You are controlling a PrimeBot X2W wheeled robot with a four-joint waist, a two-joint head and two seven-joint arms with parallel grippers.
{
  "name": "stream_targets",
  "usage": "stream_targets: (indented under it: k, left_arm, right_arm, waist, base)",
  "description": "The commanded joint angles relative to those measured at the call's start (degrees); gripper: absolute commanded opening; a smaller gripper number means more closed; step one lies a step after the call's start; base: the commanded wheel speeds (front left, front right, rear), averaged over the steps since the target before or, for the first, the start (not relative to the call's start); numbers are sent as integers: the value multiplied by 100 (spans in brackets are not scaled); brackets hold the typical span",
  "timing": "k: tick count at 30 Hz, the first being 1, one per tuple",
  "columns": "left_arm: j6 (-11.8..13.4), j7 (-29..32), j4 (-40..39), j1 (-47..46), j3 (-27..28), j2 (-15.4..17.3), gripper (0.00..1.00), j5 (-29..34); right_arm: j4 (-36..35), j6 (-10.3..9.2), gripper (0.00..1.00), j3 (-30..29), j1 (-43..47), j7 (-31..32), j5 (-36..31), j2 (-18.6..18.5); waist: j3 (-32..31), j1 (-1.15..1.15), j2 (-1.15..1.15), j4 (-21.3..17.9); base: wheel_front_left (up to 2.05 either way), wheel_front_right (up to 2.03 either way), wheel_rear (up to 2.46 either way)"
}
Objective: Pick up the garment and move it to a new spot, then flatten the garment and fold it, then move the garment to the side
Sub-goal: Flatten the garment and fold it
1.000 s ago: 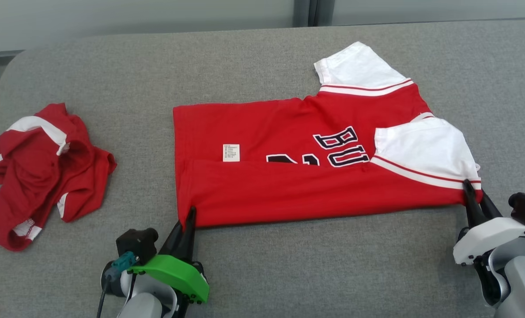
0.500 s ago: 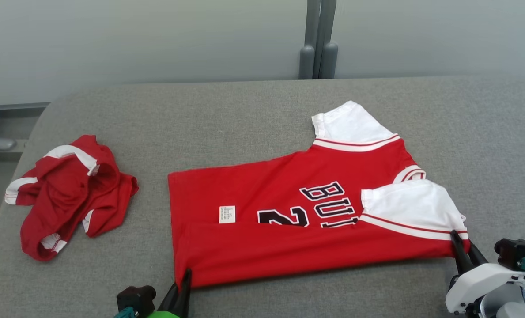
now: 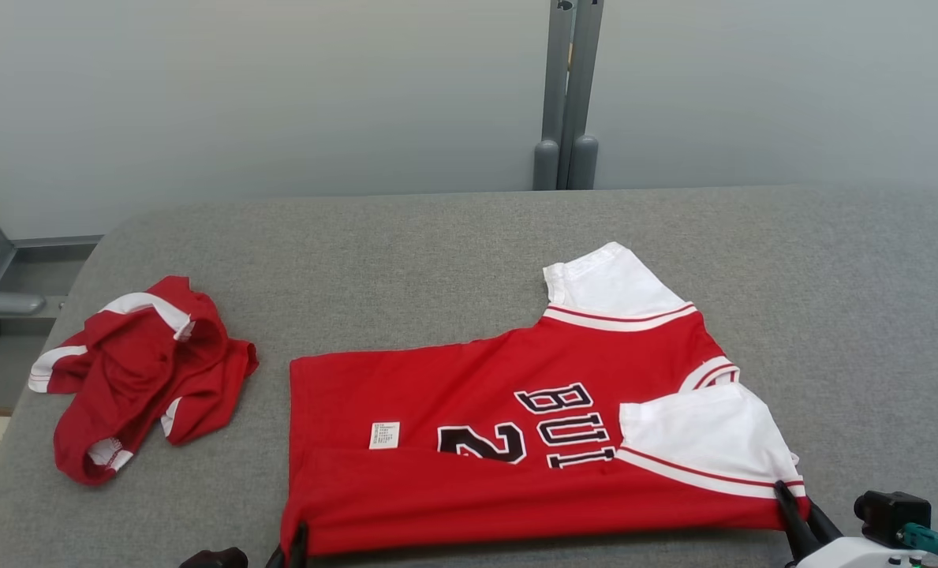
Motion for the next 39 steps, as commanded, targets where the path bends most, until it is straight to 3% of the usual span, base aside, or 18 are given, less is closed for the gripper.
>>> stream_targets:
  k: [1, 7, 8, 9, 10, 11, 23, 29, 39]
  left_arm:
    - [13, 1, 57, 41, 89, 71, 0, 55]
    - [13, 2, 240, 29, 143, 86, 0, 225]
    - [13, 1, 258, 10, 170, 79, 18, 245]
    - [13, 1, 296, 10, 214, 64, 41, 276]
    - [13, 2, 337, 10, 228, 45, 76, 331]
    - [13, 2, 359, 3, 234, 22, 100, 353]
    - [33, 1, 127, -336, 781, -85, 100, 859]
    - [8, 1, 278, -1184, 568, 61, 100, 1095]
    - [11, 1, 984, -2539, 245, 230, 100, 702]
  right_arm:
    - [-36, -11, 0, 27, 86, 1, 47, -25]
    - [43, -11, 0, 183, -48, 0, 196, -69]
    - [69, -11, 0, 194, -69, 1, 243, -72]
    - [98, -11, 44, 202, -88, 1, 271, -80]
    - [126, -11, 100, 212, -110, 1, 291, -89]
    - [149, -11, 100, 215, -144, 0, 309, -95]
    - [-282, -10, 100, -459, -369, 1, -236, -108]
    - [-559, -10, 100, -426, -667, 1, -489, 63]
    - [-816, -10, 100, -245, -1134, 1, -576, 182]
  waist:
    - [19, 0, 0, -36]
    - [87, 0, 0, -100]
    - [96, 0, 0, -99]
    - [105, 0, 0, -96]
    - [114, 0, 0, -91]
    - [125, 0, 0, -84]
    - [402, 0, 0, 18]
    - [852, 0, 0, -40]
    - [1599, 0, 0, -253]
  base:
    - [0, 0, 0]
    - [0, 0, 0]
    - [0, 0, 0]
    - [0, 0, 0]
    - [0, 0, 0]
    - [0, 0, 0]
    - [0, 0, 0]
    - [0, 0, 0]
    - [0, 0, 0]
